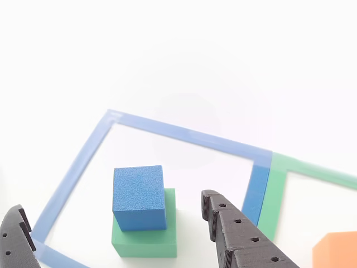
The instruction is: Tower of hanoi
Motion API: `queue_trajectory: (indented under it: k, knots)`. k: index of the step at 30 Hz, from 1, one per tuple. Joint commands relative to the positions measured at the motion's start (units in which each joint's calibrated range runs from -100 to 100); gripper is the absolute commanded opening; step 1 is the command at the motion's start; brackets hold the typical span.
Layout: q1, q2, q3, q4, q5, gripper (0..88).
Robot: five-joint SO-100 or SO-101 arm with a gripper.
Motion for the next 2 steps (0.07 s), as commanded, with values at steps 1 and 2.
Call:
queue_trajectory:
  k: [1,2]
  knots:
    - [0.0,2.4,-4.3,-2.7,0.6,35.2]
    - [-0.2,3.2,-4.8,-3.2,0.6,35.1]
